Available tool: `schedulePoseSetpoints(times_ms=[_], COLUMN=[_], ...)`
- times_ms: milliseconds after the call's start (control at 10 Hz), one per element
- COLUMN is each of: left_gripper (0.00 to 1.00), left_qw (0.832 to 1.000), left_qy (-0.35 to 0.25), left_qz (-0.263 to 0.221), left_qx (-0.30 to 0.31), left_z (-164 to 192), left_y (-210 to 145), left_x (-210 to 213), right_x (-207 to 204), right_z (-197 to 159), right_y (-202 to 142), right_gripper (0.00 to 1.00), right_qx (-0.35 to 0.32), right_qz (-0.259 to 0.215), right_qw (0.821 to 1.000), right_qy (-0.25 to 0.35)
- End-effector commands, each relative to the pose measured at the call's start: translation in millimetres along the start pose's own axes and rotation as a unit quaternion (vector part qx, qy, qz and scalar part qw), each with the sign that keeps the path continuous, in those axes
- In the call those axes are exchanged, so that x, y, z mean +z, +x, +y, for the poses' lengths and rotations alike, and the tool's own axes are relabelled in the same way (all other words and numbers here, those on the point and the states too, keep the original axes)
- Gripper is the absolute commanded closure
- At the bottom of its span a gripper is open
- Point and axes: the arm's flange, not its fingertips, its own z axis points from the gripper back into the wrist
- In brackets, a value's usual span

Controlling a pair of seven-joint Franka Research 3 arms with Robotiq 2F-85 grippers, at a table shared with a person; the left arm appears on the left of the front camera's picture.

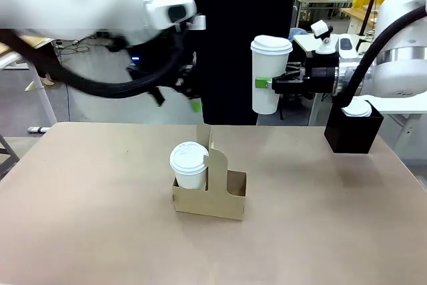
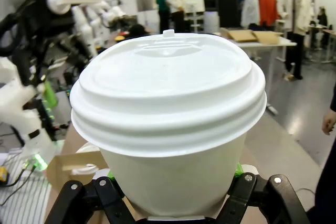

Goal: Pour a drink into a cup and package it in a carrier.
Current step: Insert the held 600 ml Paper Cup into the Cup Carrier.

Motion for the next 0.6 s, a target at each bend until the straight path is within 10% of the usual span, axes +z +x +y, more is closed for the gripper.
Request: schedulePoseSetpoints(times_ms=[0,500], left_gripper=[0.00,0.00], left_qw=[0.998,0.996], left_qy=[0.009,0.007], left_qz=[-0.008,-0.011], left_qx=[-0.063,-0.090], left_z=[35.4,53.1], left_y=[-46.8,-53.2], left_x=[2.9,4.9], right_x=[-0.7,-11.8], right_z=[5.2,11.9], right_y=[-5.4,-24.6], right_gripper=[0.19,0.19], right_qx=[0.001,-0.005], right_qz=[0.000,-0.002], right_qw=[0.999,0.997], right_qy=[0.053,0.072])
